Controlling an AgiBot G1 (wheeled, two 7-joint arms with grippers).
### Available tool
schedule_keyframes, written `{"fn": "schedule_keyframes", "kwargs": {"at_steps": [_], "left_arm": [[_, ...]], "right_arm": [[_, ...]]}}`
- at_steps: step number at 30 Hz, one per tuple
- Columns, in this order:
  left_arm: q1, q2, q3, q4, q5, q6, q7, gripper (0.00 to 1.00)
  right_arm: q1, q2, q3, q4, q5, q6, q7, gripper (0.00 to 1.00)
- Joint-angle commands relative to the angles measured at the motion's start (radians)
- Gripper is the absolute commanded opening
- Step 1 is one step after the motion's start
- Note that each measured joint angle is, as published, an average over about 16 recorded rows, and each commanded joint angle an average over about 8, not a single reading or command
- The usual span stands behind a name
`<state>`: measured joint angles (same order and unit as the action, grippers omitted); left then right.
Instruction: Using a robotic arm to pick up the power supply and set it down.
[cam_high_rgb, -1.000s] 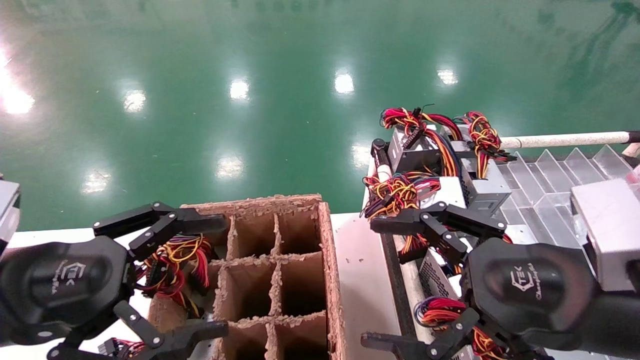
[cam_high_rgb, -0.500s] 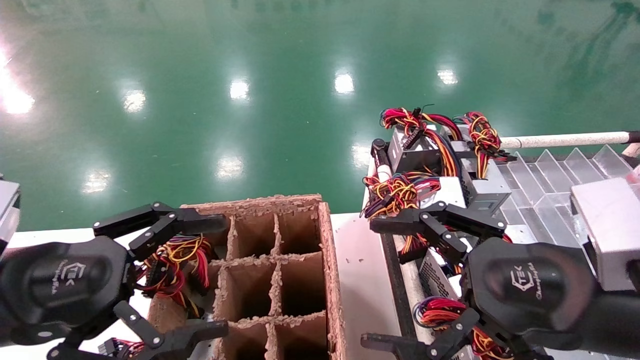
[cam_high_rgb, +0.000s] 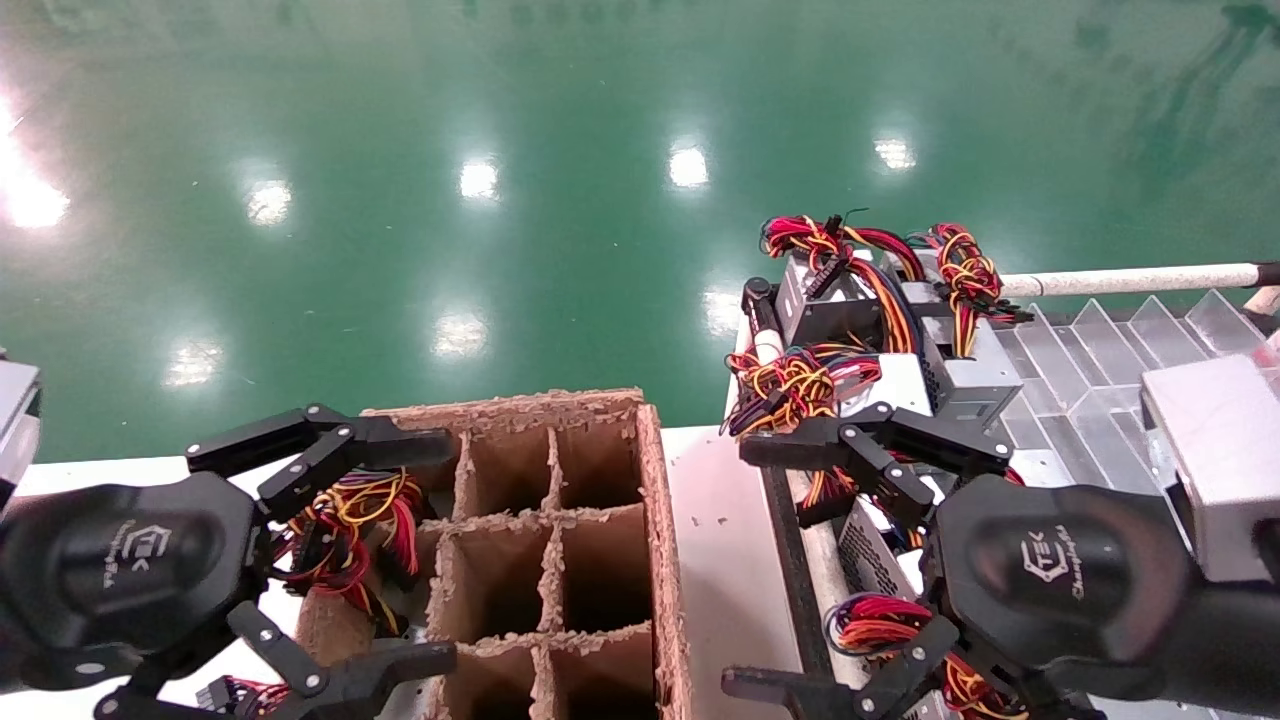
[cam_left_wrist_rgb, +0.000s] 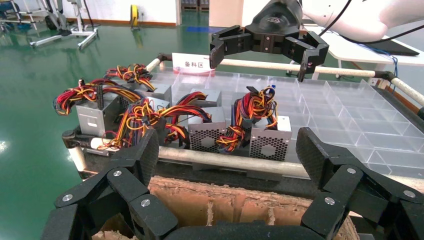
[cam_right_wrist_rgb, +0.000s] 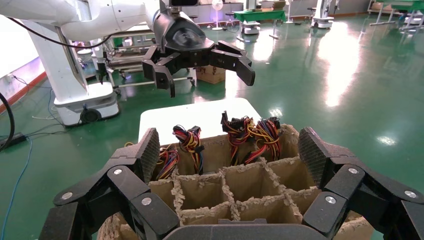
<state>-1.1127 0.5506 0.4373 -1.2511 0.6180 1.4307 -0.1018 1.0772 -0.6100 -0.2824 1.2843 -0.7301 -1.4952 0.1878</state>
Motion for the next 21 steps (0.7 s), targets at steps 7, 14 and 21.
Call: {"fn": "schedule_keyframes", "kwargs": {"at_steps": [7,14,21], "left_arm": [[0.000,0.000,0.000,0.000,0.000,0.000,0.000,1.00],[0.000,0.000,0.000,0.000,0.000,0.000,0.000,1.00],[0.000,0.000,0.000,0.000,0.000,0.000,0.000,1.00]], "right_arm": [[0.000,0.000,-0.001,0.000,0.000,0.000,0.000,1.00],[0.001,0.001,-0.001,0.000,0.000,0.000,0.000,1.00],[0.001,0.001,-0.001,0.000,0.000,0.000,0.000,1.00]]}}
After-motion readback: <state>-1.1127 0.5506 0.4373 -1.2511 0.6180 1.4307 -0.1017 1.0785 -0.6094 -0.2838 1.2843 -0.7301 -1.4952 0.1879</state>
